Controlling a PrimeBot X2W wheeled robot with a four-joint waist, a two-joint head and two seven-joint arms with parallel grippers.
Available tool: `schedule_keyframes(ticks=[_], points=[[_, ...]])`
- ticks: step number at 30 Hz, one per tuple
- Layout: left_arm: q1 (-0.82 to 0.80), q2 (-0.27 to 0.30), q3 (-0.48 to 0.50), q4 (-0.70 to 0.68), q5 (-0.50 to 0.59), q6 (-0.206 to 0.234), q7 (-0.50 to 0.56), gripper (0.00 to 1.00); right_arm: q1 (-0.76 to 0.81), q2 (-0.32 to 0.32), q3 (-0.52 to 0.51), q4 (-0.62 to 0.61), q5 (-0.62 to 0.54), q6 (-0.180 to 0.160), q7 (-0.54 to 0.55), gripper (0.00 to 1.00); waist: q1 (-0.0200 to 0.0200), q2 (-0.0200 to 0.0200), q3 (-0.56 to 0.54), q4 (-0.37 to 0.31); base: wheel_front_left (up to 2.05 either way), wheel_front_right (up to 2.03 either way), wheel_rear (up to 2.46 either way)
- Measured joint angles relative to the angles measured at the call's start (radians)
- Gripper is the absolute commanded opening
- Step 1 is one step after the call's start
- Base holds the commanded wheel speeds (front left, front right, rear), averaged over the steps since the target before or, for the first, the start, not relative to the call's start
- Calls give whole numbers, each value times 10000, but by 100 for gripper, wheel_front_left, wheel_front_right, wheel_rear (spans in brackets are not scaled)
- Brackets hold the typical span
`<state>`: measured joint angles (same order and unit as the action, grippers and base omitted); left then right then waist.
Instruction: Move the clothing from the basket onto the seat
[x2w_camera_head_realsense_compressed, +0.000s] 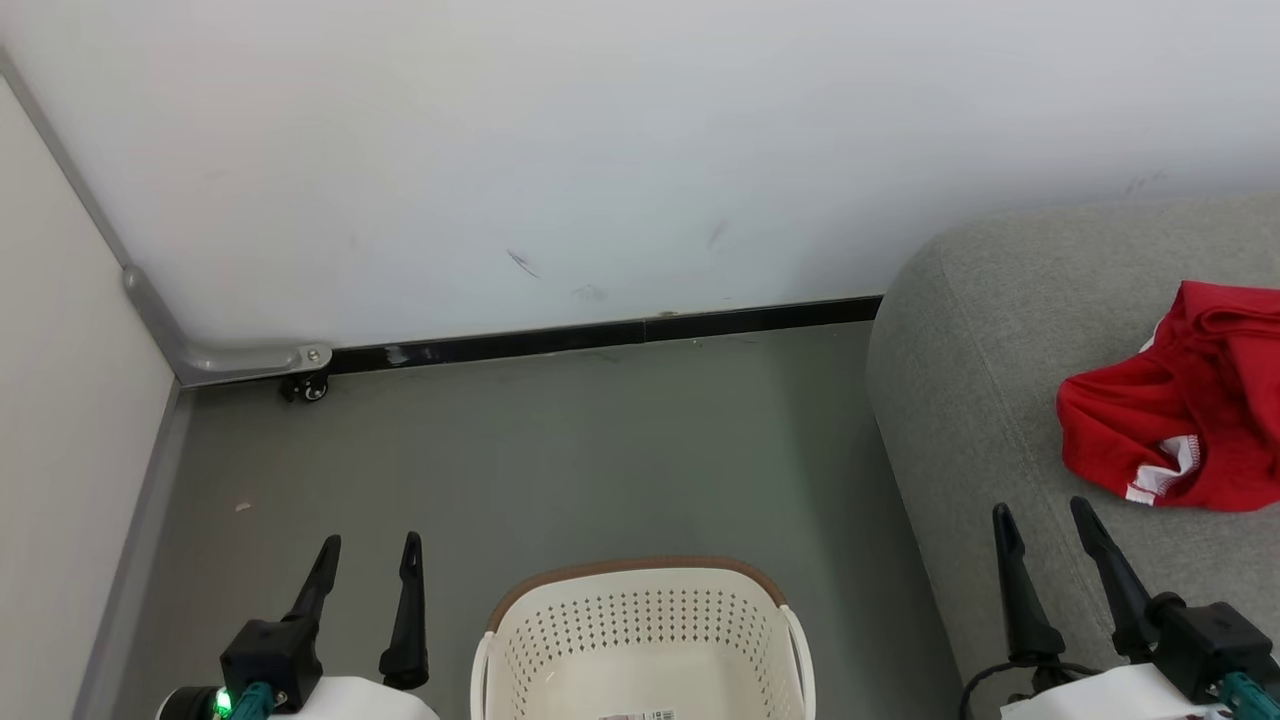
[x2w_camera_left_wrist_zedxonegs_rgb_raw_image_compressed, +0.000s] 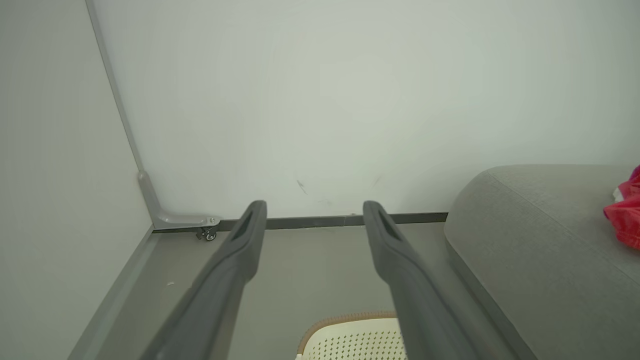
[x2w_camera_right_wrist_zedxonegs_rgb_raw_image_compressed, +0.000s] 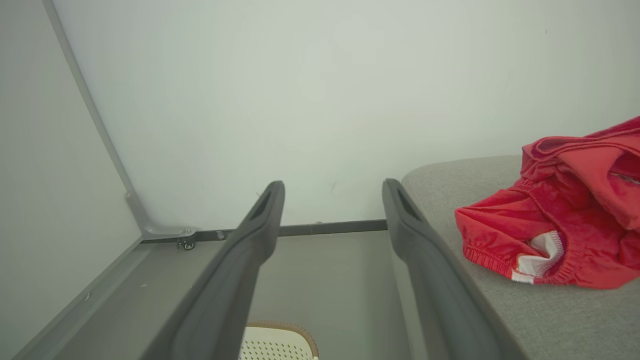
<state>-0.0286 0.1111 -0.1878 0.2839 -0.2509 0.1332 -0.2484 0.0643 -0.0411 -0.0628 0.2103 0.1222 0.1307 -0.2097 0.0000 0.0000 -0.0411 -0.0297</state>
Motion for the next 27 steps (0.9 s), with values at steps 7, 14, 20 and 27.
schedule_keyframes(ticks=[7,14,20,27], points=[[-3,-2,153,4,4,123,0,100,3,2,6,-146,73,0,6,100,0,0,32,85,0,0,0],[-4,-4,272,12,6,213,0,100,33,2,15,-224,173,0,33,100,0,0,46,92,0,0,0],[-5,-12,330,56,90,345,0,100,197,4,6,-309,215,0,107,100,0,0,61,89,0,0,0],[-18,-29,351,88,107,360,0,100,198,8,-17,-393,272,0,107,100,0,0,59,111,0,0,0]])
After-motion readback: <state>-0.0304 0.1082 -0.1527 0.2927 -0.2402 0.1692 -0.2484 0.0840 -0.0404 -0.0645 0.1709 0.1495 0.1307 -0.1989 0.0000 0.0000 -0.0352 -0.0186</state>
